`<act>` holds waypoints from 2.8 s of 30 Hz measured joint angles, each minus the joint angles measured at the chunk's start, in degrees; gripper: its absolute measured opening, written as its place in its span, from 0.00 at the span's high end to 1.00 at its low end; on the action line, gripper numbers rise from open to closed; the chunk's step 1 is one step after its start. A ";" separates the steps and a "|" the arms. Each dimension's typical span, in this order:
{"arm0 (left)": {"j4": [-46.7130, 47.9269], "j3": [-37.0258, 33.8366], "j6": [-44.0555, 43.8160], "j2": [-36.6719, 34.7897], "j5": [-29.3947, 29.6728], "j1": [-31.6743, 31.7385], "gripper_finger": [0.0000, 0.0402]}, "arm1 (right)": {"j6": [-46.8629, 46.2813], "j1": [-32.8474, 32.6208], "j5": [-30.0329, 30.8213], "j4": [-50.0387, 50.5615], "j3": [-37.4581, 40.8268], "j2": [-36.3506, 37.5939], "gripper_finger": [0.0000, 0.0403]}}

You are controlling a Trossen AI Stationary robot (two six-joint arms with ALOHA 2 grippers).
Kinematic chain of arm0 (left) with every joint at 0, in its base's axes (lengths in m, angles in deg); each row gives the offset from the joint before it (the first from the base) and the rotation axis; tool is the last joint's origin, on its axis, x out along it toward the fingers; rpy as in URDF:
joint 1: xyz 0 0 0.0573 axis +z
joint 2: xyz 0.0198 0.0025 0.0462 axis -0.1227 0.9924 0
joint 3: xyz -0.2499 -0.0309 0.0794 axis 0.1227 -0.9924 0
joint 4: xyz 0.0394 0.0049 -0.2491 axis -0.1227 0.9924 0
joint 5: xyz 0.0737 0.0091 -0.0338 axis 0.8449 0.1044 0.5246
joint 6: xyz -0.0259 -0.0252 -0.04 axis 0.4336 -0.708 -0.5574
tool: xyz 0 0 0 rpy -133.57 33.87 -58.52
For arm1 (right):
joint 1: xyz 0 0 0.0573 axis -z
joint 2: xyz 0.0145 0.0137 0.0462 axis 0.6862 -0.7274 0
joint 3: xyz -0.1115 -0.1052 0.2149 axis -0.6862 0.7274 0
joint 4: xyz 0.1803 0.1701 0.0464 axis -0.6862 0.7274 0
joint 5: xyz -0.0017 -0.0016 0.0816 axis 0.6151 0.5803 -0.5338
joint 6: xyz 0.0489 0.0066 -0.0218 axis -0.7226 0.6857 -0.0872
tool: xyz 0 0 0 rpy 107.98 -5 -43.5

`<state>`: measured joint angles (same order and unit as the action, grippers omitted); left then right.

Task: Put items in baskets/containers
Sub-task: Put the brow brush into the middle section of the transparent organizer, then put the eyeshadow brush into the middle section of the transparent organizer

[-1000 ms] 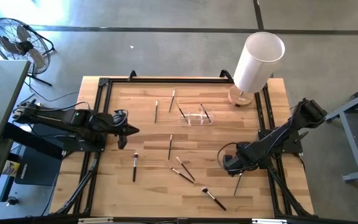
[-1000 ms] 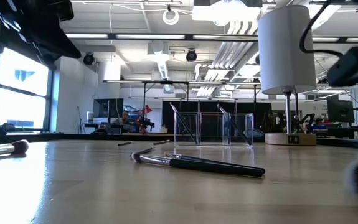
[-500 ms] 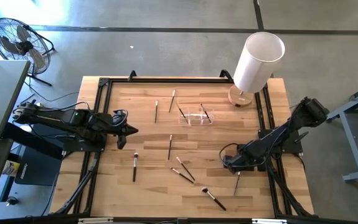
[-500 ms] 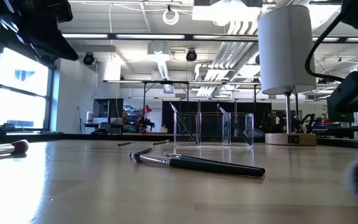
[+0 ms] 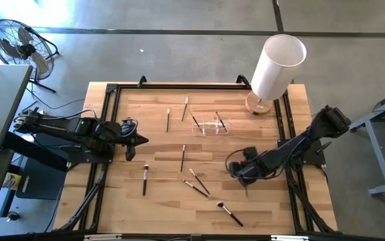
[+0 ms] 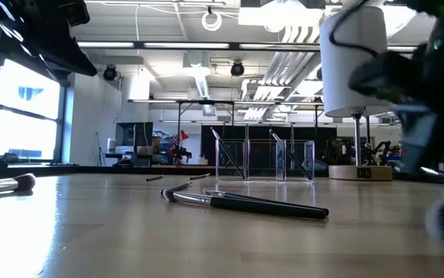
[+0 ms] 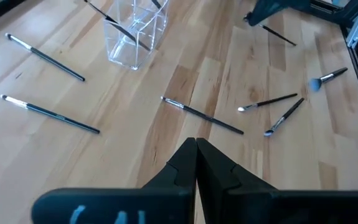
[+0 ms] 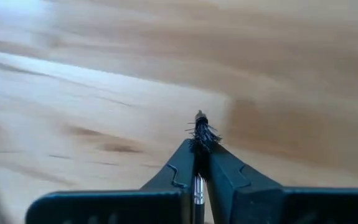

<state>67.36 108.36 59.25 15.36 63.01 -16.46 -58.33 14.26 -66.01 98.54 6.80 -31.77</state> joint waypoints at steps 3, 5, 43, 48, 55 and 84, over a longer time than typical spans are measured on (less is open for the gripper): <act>-0.28 0.00 0.87 0.00 1.37 0.00 1.00 | 6.94 1.29 7.19 0.03 -3.91 0.02 0.97; -1.00 0.00 0.98 0.00 1.97 0.01 1.00 | 12.46 2.77 13.49 0.19 -6.60 0.09 0.98; -8.52 0.02 -2.27 0.00 13.24 0.00 1.00 | 96.07 41.63 0.01 -51.47 -1.36 0.28 0.85; -8.52 0.02 -0.86 0.00 15.11 0.00 0.99 | 93.86 41.65 -0.64 -49.53 -1.48 0.34 0.78; -8.58 0.02 -1.19 0.00 13.55 0.01 0.82 | 93.35 41.43 -0.67 -47.82 -1.51 4.47 0.76; 14.20 6.00 -51.70 25.73 -6.70 0.02 0.55 | 25.48 8.80 4.89 13.96 -1.57 22.47 0.95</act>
<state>81.55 114.37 7.55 41.09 56.31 -16.43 -32.86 23.06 -61.11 112.50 5.23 -9.30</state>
